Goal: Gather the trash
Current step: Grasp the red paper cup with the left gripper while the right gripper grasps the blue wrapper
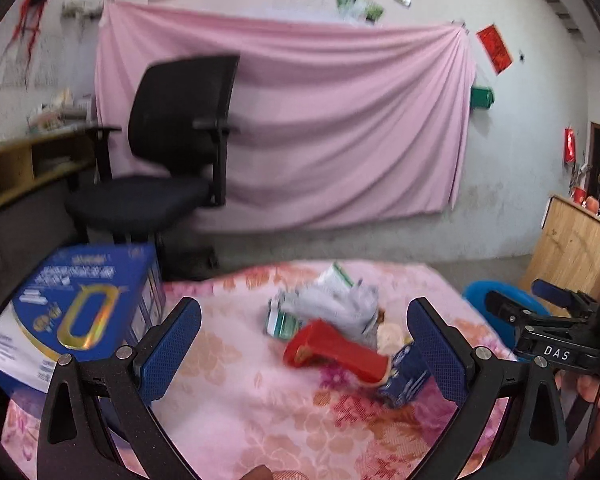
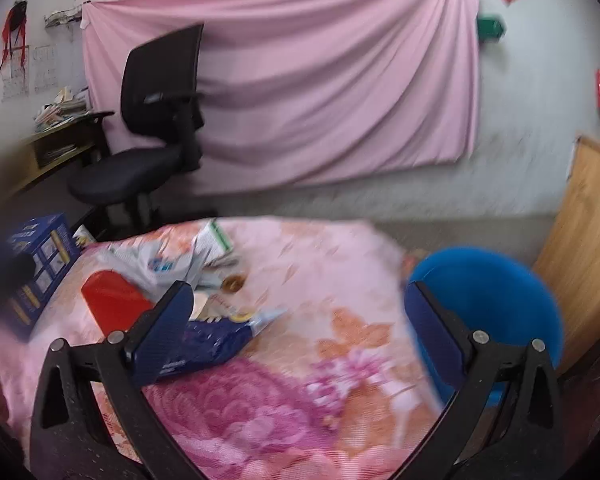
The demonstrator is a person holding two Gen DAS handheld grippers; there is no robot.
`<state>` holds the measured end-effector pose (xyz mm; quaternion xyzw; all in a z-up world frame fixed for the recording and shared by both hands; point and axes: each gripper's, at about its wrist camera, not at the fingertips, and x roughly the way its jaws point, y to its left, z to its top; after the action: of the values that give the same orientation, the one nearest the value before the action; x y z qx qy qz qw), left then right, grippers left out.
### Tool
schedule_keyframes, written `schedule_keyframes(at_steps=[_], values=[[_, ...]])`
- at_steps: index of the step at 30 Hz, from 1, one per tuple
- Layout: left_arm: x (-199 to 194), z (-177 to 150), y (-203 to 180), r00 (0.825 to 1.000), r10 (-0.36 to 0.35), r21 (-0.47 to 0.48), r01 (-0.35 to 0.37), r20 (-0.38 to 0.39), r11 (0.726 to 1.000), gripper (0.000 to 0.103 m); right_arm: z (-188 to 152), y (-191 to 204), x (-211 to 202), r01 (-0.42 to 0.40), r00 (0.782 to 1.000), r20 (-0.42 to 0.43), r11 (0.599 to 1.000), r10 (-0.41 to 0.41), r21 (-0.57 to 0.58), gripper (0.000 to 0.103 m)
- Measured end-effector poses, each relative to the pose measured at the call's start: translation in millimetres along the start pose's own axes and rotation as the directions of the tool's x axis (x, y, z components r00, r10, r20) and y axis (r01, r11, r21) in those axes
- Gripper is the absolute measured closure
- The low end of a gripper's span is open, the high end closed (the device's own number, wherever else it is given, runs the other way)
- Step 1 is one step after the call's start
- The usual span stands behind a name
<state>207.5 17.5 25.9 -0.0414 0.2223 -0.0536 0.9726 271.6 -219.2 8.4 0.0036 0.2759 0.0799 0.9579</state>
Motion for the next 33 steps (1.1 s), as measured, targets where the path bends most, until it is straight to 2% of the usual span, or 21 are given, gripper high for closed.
schedule_keyframes(at_steps=[2, 7, 10, 12, 13, 18, 20, 25, 29, 33], values=[[7, 0, 0, 1.000, 0.003, 0.005, -0.003, -0.028, 1.000, 0.003, -2, -1, 11, -0.044, 0.998, -0.047, 0.999, 0.045, 0.030, 0.000], [20, -5, -2, 0.994, -0.007, -0.007, 0.006, -0.113, 1.000, 0.005, -2, 0, 34, -0.079, 0.986, -0.145, 0.994, 0.088, 0.071, 0.000], [26, -9, -6, 0.988, -0.038, -0.007, 0.038, -0.146, 0.999, 0.020, -4, 2, 46, -0.091, 0.974, -0.199, 0.992, 0.107, 0.086, 0.007], [32, -11, -5, 0.981, -0.068, -0.025, 0.064, -0.182, 0.998, 0.034, -6, 5, 54, -0.106, 0.963, -0.240, 0.990, 0.126, 0.093, 0.009], [36, -12, -5, 0.976, -0.083, -0.039, 0.077, -0.200, 0.996, 0.038, -8, 6, 57, -0.114, 0.958, -0.254, 0.989, 0.135, 0.097, 0.010], [55, -14, 3, 0.946, -0.141, -0.143, 0.103, -0.291, 0.984, 0.068, -14, 16, 68, -0.143, 0.931, -0.324, 0.985, 0.166, 0.093, 0.012], [61, -16, 9, 0.932, -0.164, -0.189, 0.107, -0.323, 0.976, 0.074, -16, 19, 71, -0.158, 0.922, -0.343, 0.983, 0.181, 0.094, 0.015], [74, -24, 23, 0.887, -0.271, -0.322, 0.150, -0.374, 0.935, 0.078, -18, 17, 75, -0.198, 0.902, -0.361, 0.970, 0.237, 0.140, 0.027], [74, -24, 29, 0.878, -0.317, -0.376, 0.176, -0.359, 0.910, 0.084, -18, 18, 78, -0.226, 0.887, -0.370, 0.959, 0.275, 0.170, 0.035], [66, -19, 34, 0.882, -0.326, -0.386, 0.184, -0.341, 0.904, 0.090, -18, 20, 78, -0.221, 0.886, -0.378, 0.961, 0.270, 0.168, 0.036]])
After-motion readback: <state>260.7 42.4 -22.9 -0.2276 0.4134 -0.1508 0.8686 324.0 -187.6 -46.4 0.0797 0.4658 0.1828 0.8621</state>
